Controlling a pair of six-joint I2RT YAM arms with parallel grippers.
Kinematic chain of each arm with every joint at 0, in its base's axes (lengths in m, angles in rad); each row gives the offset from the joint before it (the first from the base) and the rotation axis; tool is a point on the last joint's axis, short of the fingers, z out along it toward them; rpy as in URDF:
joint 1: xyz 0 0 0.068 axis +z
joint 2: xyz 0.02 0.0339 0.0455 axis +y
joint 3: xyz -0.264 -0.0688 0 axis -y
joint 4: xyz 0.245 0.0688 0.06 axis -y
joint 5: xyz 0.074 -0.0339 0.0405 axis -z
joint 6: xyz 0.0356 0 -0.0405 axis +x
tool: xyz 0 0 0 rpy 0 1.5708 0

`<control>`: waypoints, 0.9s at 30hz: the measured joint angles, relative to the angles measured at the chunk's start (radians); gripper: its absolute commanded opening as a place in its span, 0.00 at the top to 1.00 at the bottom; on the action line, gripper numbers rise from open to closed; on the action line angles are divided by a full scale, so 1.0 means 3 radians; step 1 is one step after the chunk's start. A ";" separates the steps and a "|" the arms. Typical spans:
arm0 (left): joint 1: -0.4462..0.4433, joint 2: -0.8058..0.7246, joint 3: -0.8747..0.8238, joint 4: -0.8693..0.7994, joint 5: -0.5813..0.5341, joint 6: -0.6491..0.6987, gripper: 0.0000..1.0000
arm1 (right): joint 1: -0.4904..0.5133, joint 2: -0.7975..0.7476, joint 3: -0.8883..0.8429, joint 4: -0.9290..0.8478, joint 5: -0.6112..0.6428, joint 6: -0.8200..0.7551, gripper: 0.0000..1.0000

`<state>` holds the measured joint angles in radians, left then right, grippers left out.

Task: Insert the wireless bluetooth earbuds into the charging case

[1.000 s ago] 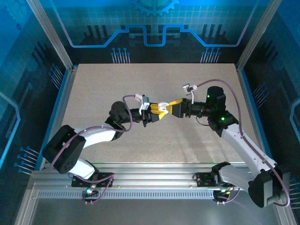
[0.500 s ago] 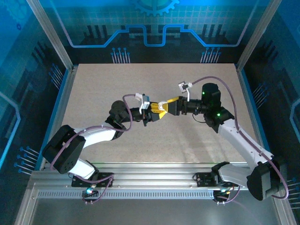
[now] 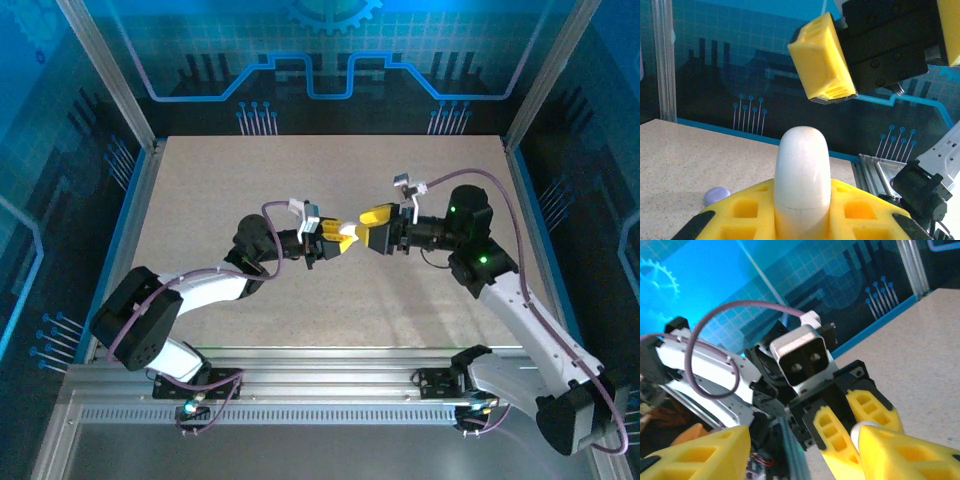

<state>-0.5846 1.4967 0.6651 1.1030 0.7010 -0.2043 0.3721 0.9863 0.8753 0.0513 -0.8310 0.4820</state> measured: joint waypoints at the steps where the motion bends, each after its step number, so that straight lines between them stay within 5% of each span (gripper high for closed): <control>1: 0.0000 0.0000 0.0000 0.0006 0.0001 -0.0003 0.82 | 0.0000 -0.0045 -0.0037 -0.0034 0.0062 -0.0121 0.41; 13: 0.0000 0.0000 0.0000 0.0106 0.0141 -0.0028 0.82 | -0.0001 -0.0251 -0.0355 -0.0195 0.0268 -0.1634 0.41; 27: 0.0008 0.0000 0.0000 0.0181 0.0224 -0.0112 0.83 | -0.0038 0.0081 -0.0224 -0.0145 -0.0053 -0.1970 0.56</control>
<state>-0.5823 1.4967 0.6651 1.1572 0.7681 -0.2379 0.3607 1.0107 0.8082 0.0078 -0.8471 -0.1089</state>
